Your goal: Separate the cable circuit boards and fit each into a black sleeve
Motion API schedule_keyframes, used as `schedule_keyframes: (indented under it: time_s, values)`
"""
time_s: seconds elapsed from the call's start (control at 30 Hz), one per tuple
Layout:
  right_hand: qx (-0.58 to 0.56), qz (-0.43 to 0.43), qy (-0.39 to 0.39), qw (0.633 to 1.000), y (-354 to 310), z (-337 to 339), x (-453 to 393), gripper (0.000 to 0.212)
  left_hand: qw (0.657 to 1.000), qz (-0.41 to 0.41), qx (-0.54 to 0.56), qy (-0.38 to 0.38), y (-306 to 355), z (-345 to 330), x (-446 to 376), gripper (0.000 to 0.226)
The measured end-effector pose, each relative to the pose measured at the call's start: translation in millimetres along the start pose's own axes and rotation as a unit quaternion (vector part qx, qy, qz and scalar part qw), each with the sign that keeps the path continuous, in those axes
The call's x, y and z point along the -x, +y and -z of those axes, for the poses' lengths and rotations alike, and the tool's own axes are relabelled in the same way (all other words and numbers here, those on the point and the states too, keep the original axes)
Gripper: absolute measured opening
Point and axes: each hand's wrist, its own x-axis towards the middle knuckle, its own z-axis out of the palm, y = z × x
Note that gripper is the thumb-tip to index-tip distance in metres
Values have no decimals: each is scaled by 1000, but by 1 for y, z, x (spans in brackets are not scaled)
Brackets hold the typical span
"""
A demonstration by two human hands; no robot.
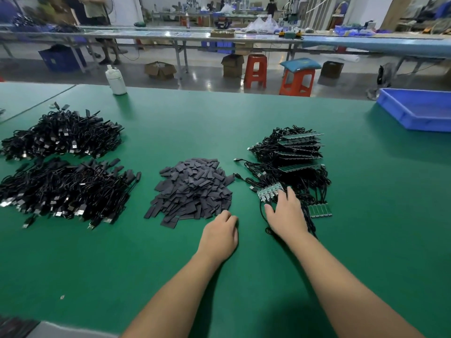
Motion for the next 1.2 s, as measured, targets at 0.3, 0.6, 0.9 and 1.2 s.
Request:
schedule_keyframes:
  time_s: [0.3,0.6,0.9,1.2]
  values:
    - [-93,-99,-111,984,7,10,-30,93,1000,10,8,15,-1,-4,-4,29]
    - [-219,-26,-51,974,3,16,-14,37,948,189,254,-44,9,13,-14,37]
    - [-251,0,-11,968,12,44,3,38,817,252,518,-43,63,36,-27,17]
    - [-180,87,-39,979,4,66,8,7,856,169,484,-58,81,53,-29,9]
